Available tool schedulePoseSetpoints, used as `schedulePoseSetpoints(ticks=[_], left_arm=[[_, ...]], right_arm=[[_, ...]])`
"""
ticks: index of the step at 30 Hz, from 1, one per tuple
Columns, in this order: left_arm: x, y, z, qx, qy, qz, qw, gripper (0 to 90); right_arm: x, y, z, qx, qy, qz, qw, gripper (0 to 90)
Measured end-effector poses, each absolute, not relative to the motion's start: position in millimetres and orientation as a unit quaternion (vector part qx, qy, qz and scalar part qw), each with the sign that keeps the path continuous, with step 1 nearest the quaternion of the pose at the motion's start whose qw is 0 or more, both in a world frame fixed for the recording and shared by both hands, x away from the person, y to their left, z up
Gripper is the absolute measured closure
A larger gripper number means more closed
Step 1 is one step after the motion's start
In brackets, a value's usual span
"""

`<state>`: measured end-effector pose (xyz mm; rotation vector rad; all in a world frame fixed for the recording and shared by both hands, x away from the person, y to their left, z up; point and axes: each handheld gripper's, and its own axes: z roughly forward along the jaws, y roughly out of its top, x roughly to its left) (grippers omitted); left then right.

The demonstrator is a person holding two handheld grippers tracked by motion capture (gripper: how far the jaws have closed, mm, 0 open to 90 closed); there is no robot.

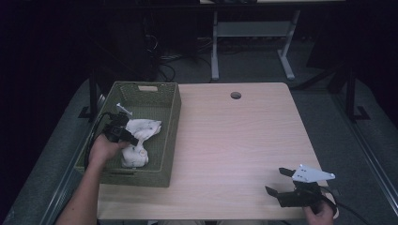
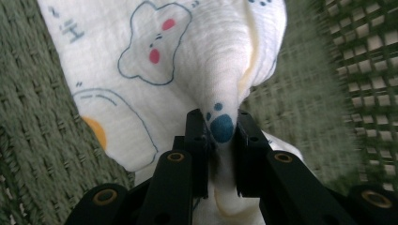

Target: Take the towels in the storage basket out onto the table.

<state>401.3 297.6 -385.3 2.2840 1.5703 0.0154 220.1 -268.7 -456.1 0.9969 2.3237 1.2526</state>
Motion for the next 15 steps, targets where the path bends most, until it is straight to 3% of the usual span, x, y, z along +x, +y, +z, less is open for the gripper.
schedulePoseSetpoints(ticks=[15], left_arm=[[392.5, 311.6, -365.5, 0.77, 0.569, -0.008, 0.289, 78.0]], right_arm=[[224.3, -270.5, -458.7, 0.365, 0.807, 0.434, 0.165, 14.0]])
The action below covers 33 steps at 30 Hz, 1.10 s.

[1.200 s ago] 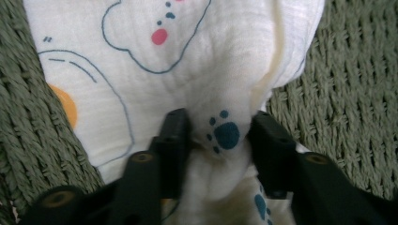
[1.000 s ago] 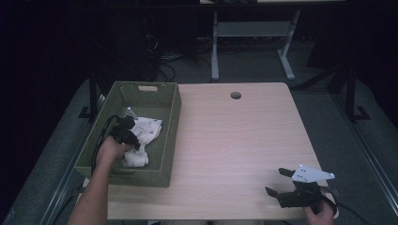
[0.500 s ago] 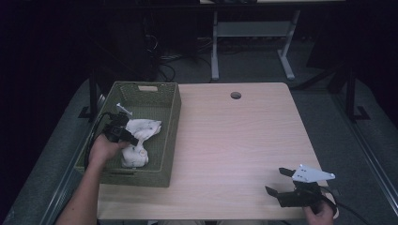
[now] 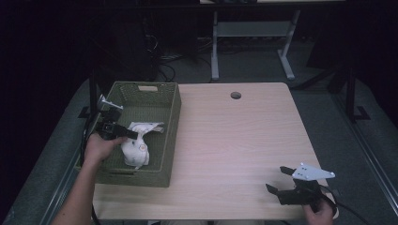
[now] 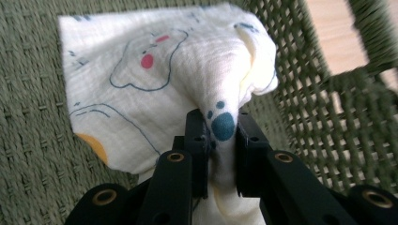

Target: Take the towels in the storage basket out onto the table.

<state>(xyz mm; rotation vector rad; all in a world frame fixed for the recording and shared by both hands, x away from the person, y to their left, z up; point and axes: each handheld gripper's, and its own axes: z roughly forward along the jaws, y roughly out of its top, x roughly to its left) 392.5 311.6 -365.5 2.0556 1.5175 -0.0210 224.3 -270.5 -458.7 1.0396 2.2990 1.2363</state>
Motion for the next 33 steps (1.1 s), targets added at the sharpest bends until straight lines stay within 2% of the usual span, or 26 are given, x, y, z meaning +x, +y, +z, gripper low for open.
schedulePoseSetpoints(ticks=[10, 20, 33], left_arm=[[383.7, 322.7, -362.1, 0.757, 0.551, -0.021, 0.351, 78.3], [377.4, 333.3, -353.9, 0.722, 0.547, -0.024, 0.422, 78.3], [375.5, 340.2, -348.5, 0.692, 0.548, -0.024, 0.47, 78.6]], right_arm=[[223.0, -270.3, -459.7, 0.366, 0.809, 0.429, 0.164, 14.0], [222.7, -273.7, -458.8, 0.369, 0.805, 0.432, 0.168, 14.0], [222.5, -275.1, -457.6, 0.371, 0.803, 0.434, 0.17, 14.0]])
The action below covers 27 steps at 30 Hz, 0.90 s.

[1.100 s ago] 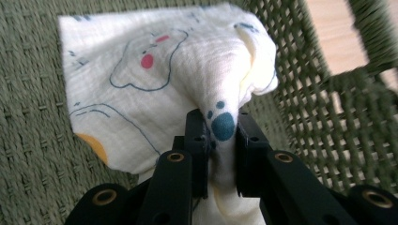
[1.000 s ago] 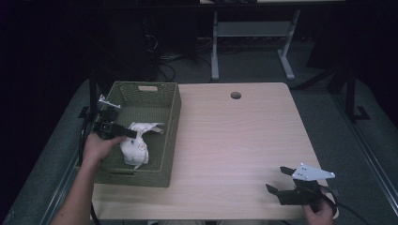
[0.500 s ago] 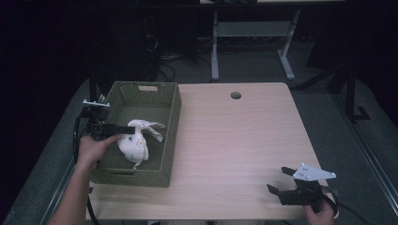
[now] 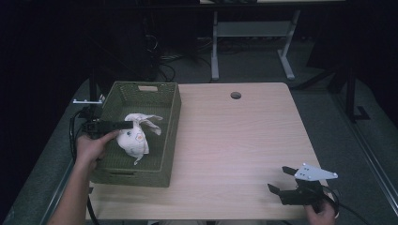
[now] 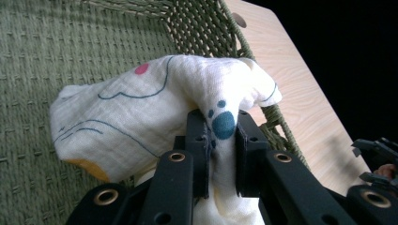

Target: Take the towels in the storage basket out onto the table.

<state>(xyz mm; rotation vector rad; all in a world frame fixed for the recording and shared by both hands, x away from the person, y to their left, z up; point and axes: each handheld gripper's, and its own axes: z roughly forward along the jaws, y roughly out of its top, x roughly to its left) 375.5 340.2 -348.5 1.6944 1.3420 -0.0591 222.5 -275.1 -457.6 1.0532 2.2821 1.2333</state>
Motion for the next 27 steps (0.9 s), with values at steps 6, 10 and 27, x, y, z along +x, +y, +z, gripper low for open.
schedulePoseSetpoints(ticks=[6, 10, 27], left_arm=[[374.0, 345.3, -345.0, 0.675, 0.543, -0.031, 0.498, 79.0], [373.3, 348.7, -343.1, 0.665, 0.545, -0.038, 0.509, 79.0], [371.4, 352.8, -319.2, 0.63, 0.534, -0.048, 0.562, 79.8]], right_arm=[[222.5, -275.1, -458.4, 0.371, 0.804, 0.433, 0.168, 14.0], [222.6, -275.1, -457.8, 0.371, 0.803, 0.435, 0.17, 14.0], [222.4, -275.3, -456.8, 0.364, 0.805, 0.437, 0.168, 14.0]])
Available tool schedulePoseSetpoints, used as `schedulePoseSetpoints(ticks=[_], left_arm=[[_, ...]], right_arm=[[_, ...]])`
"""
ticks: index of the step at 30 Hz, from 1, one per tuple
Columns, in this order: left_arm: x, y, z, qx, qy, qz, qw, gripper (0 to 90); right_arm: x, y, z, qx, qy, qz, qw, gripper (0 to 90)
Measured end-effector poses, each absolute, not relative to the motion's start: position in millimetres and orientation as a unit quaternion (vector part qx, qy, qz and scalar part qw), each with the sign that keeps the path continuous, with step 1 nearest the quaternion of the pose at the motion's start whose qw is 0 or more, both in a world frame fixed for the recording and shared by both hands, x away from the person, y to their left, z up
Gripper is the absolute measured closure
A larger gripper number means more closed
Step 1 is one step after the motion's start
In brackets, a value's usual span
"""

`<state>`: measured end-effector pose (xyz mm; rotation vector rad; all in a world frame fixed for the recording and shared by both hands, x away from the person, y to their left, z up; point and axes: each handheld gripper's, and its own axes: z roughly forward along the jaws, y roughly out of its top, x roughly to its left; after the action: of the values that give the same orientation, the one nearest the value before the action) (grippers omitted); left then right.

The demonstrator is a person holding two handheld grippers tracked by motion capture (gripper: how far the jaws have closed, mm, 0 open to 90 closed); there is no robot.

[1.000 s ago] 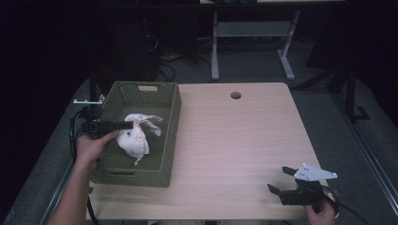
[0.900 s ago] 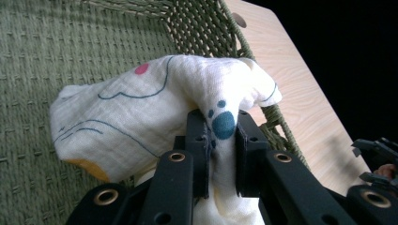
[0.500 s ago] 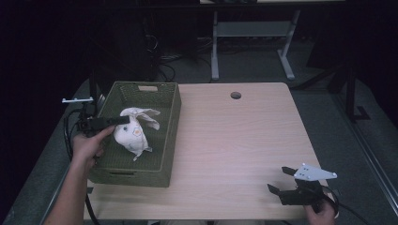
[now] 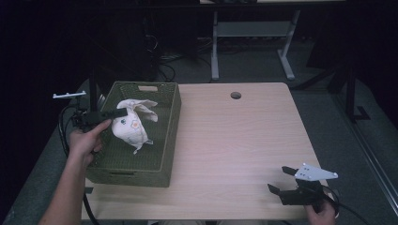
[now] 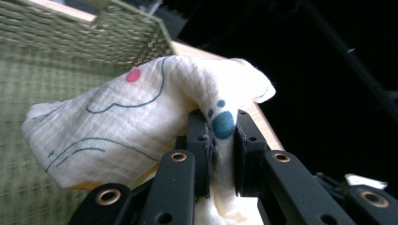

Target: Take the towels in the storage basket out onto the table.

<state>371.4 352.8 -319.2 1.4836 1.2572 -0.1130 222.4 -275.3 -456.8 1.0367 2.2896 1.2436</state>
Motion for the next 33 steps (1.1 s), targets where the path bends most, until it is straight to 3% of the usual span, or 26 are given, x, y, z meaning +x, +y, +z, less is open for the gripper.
schedulePoseSetpoints(ticks=[16, 33], left_arm=[[371.8, 342.3, -301.5, 0.61, 0.5, -0.067, 0.611, 79.8], [380.0, 301.5, -281.3, 0.639, 0.46, -0.078, 0.612, 79.8]], right_arm=[[223.6, -276.0, -457.2, 0.366, 0.804, 0.436, 0.169, 14.0], [224.5, -278.6, -456.2, 0.369, 0.8, 0.439, 0.173, 14.0]])
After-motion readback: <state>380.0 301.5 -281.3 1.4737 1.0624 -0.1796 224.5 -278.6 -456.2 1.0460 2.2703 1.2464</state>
